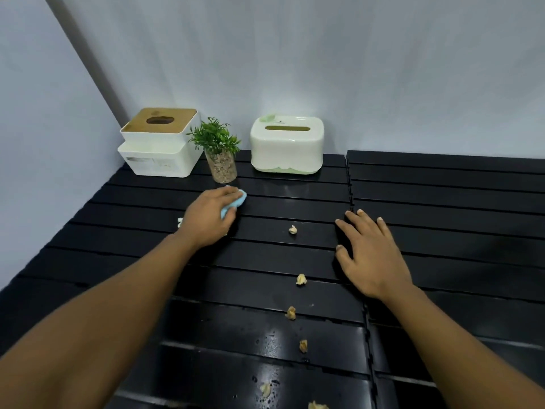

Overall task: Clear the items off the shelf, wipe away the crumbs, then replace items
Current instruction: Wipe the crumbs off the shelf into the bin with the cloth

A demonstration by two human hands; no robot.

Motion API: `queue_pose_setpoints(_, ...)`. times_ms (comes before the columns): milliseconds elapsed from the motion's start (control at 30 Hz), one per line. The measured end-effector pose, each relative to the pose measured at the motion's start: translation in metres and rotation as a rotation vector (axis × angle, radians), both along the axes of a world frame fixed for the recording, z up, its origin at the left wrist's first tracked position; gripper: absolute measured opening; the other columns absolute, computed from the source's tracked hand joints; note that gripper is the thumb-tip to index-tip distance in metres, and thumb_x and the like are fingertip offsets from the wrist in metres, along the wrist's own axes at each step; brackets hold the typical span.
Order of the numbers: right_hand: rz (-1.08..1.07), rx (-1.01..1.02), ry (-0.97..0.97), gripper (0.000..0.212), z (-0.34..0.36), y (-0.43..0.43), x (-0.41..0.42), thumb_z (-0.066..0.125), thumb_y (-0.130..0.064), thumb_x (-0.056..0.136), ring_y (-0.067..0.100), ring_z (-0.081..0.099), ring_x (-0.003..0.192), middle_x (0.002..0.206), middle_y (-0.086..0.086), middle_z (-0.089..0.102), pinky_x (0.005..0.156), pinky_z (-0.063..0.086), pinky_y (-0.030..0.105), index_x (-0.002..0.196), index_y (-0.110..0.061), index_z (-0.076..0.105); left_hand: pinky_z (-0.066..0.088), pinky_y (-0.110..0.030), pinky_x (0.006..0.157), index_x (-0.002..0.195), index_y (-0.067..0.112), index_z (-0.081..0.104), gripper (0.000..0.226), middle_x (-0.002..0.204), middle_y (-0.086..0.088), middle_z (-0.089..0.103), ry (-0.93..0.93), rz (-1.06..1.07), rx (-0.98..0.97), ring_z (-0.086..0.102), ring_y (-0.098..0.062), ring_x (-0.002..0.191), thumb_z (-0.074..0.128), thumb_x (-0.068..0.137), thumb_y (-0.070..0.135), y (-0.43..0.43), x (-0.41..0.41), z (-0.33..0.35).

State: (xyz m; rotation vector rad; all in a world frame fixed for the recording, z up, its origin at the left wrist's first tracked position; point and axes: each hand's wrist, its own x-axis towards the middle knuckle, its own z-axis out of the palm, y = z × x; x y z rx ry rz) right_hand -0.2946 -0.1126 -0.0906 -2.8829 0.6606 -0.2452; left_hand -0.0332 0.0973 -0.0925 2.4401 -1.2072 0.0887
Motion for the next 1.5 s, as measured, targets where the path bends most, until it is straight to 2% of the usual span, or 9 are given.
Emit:
queue_pose_setpoints(300, 0.011, 0.062, -0.015, 0.061, 0.004, 0.000, -0.002, 0.028, -0.038, 0.086, 0.016, 0.011, 0.147, 0.155, 0.000, 0.029, 0.121, 0.002, 0.040, 0.145, -0.022, 0.037, 0.038, -0.026, 0.102, 0.131, 0.031, 0.055, 0.038, 0.135, 0.018, 0.053, 0.051, -0.494, -0.015, 0.047, -0.007, 0.124, 0.047, 0.094, 0.027, -0.018, -0.132, 0.007)
queue_pose_setpoints(467, -0.045, 0.160, -0.103, 0.056, 0.010, -0.002, -0.008, 0.044, -0.024, 0.088, 0.018, 0.012, 0.147, 0.157, 0.002, 0.025, 0.120, 0.002, 0.036, 0.143, -0.019, 0.039, 0.037, -0.019, 0.100, 0.127, 0.024, 0.060, 0.036, 0.128, 0.009, 0.060, -0.028, -0.432, -0.113, 0.051, -0.007, 0.116, 0.052, 0.092, 0.025, -0.010, -0.124, 0.007)
queue_pose_setpoints(600, -0.017, 0.117, -0.014, 0.059, 0.014, -0.022, -0.020, 0.048, -0.037, 0.090, 0.018, 0.016, 0.146, 0.156, 0.002, 0.027, 0.120, 0.008, 0.035, 0.145, -0.020, 0.035, 0.041, -0.030, 0.100, 0.128, 0.026, 0.060, 0.036, 0.132, 0.007, 0.058, 0.019, -0.239, -0.117, 0.050, -0.013, 0.120, 0.054, 0.093, 0.023, -0.067, -0.071, 0.020)
queue_pose_setpoints(733, -0.010, 0.067, -0.037, 0.064, 0.007, -0.030, -0.035, 0.032, -0.052, 0.090, 0.014, 0.016, 0.146, 0.156, -0.003, 0.027, 0.120, 0.008, 0.035, 0.146, -0.022, 0.035, 0.031, -0.023, 0.099, 0.130, 0.023, 0.057, 0.036, 0.136, 0.007, 0.055, 0.010, -0.334, 0.003, 0.048, -0.017, 0.124, 0.050, 0.095, 0.023, -0.126, -0.066, 0.011)
queue_pose_setpoints(967, -0.083, 0.089, -0.068, 0.063, 0.006, -0.026, -0.035, 0.032, -0.032, 0.086, 0.018, 0.018, 0.145, 0.155, 0.004, 0.029, 0.120, 0.008, 0.033, 0.145, -0.012, 0.035, 0.039, -0.027, 0.102, 0.130, 0.030, 0.056, 0.036, 0.136, 0.015, 0.054, 0.053, -0.682, 0.047, 0.047, -0.005, 0.125, 0.050, 0.095, 0.025, -0.102, -0.119, 0.011)
queue_pose_setpoints(1133, -0.109, 0.092, -0.066, 0.055, 0.009, -0.024, -0.037, 0.040, -0.023, 0.090, 0.019, 0.019, 0.145, 0.154, 0.005, 0.031, 0.121, 0.009, 0.036, 0.144, -0.012, 0.036, 0.038, -0.023, 0.105, 0.128, 0.022, 0.060, 0.032, 0.132, 0.010, 0.058, 0.105, -0.859, 0.052, 0.048, -0.004, 0.125, 0.050, 0.097, 0.022, -0.061, -0.146, 0.018)
queue_pose_setpoints(1200, -0.104, 0.091, -0.055, 0.055, 0.009, -0.024, -0.037, 0.040, -0.023, 0.091, 0.018, 0.018, 0.145, 0.155, 0.004, 0.030, 0.121, 0.008, 0.035, 0.145, -0.013, 0.035, 0.037, -0.021, 0.104, 0.128, 0.021, 0.060, 0.033, 0.131, 0.009, 0.059, 0.100, -0.808, 0.000, 0.049, -0.005, 0.123, 0.052, 0.096, 0.019, -0.061, -0.141, 0.017)
queue_pose_setpoints(1333, -0.098, 0.083, -0.052, 0.054, 0.009, -0.025, -0.037, 0.039, -0.023, 0.092, 0.019, 0.018, 0.145, 0.155, 0.005, 0.029, 0.121, 0.009, 0.036, 0.145, -0.013, 0.034, 0.040, -0.029, 0.101, 0.125, 0.021, 0.063, 0.033, 0.129, 0.005, 0.060, 0.081, -0.467, -0.201, 0.052, -0.012, 0.118, 0.052, 0.093, 0.018, -0.108, -0.107, 0.019)
queue_pose_setpoints(1500, -0.183, 0.041, -0.058, 0.060, 0.006, -0.026, -0.033, 0.033, -0.029, 0.086, 0.020, 0.018, 0.145, 0.154, 0.006, 0.030, 0.121, 0.009, 0.041, 0.143, -0.011, 0.037, 0.028, -0.021, 0.099, 0.128, 0.020, 0.059, 0.036, 0.134, 0.003, 0.058, 0.039, -0.386, -0.072, 0.048, -0.018, 0.126, 0.050, 0.094, 0.020, -0.176, -0.095, 0.009)
